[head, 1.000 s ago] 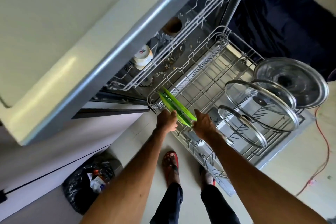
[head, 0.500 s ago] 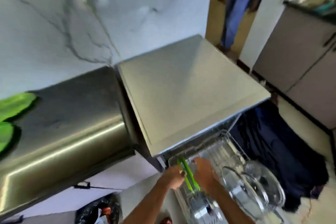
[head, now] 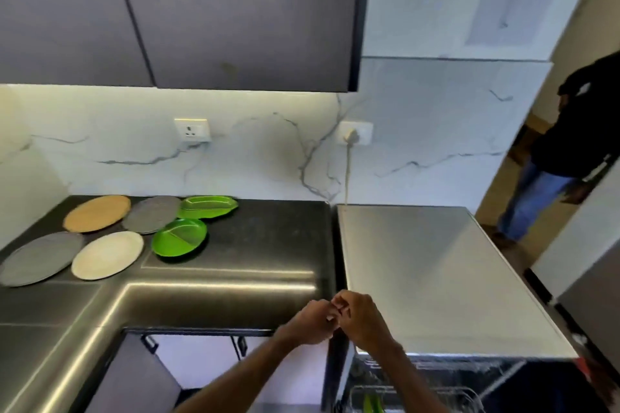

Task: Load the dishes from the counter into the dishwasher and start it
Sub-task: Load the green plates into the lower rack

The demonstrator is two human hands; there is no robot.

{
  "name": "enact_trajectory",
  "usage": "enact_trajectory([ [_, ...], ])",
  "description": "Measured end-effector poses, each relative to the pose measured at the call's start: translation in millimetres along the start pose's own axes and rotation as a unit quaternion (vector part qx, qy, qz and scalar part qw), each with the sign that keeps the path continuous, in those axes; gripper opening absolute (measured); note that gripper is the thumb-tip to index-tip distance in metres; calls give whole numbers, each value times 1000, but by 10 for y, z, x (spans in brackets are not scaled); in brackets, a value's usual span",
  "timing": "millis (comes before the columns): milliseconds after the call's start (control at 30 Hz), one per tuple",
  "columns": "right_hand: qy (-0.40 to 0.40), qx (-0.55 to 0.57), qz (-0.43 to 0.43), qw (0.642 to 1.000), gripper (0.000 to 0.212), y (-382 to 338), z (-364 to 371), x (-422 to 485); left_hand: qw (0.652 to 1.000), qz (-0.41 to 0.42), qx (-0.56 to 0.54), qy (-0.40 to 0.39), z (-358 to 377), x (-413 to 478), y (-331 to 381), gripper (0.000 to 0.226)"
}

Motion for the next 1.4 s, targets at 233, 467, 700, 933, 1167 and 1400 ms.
enact_trajectory([
  [233,-43,-15,-80,996,29,-736,546,797,993,-50,-69,83,-879,-374,-942,23],
  [467,-125,-24,-93,988,38,-1432,1395,2009,973,-158,-98,136,-1661,-413,-2468,25],
  [700,-194,15,-36,980,32,-1662,2036,3071,890,-322,-226,232,-2053,-515,-3851,28],
  [933,-225,29,51,972,28,-1699,2268,3848,697,-443,-426,368,-2332,-491,-4609,71],
  [1167,-187,292,215,913,29,-1745,2557,4731,618,-482,-521,338,-2222,-133,-5249,59],
  [1400,-176,474,308,806,47,-2061,2898,5225,560,-385,-644,351,-2170,-371,-5157,12],
])
Point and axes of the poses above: each hand's wrist, its own x-axis towards the middle knuckle, its own z-axis out of the palm, y = z × x, the point moved 4 cm from there along x, towards the middle knuckle, and after that the axes turned 9 degrees about -y, right-handed, at the moved point
